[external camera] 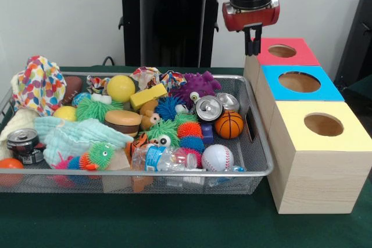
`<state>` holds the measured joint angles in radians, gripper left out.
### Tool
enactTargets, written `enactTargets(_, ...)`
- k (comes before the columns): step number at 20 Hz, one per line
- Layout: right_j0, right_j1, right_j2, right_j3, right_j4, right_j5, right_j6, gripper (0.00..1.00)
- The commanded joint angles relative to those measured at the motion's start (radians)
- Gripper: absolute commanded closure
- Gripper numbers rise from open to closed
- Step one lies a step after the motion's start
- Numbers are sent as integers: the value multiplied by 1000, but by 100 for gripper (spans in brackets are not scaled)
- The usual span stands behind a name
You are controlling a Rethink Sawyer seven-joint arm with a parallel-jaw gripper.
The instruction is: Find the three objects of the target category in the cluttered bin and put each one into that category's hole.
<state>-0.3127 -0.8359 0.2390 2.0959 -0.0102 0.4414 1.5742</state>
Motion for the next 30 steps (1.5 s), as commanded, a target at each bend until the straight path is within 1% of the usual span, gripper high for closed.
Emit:
enactTargets(1, -49, 55, 32, -143, -81, 117, -38, 100)
enactTargets(6, -78, 59, 47, -149, -103, 127, -49, 100)
enactTargets(9, -98, 76, 56, -169, -117, 136, -63, 100)
enactTargets(15, -131, 108, 75, -199, -146, 122, -74, 100)
enactTargets(18, -146, 116, 85, -231, -162, 147, -97, 100)
enactTargets(20, -161, 146, 98, -271, -172, 169, -121, 100)
enactTargets(23, -186, 186, 118, -305, -188, 181, -144, 100)
enactTargets(30, -217, 214, 161, -361, -222, 239, -174, 100)
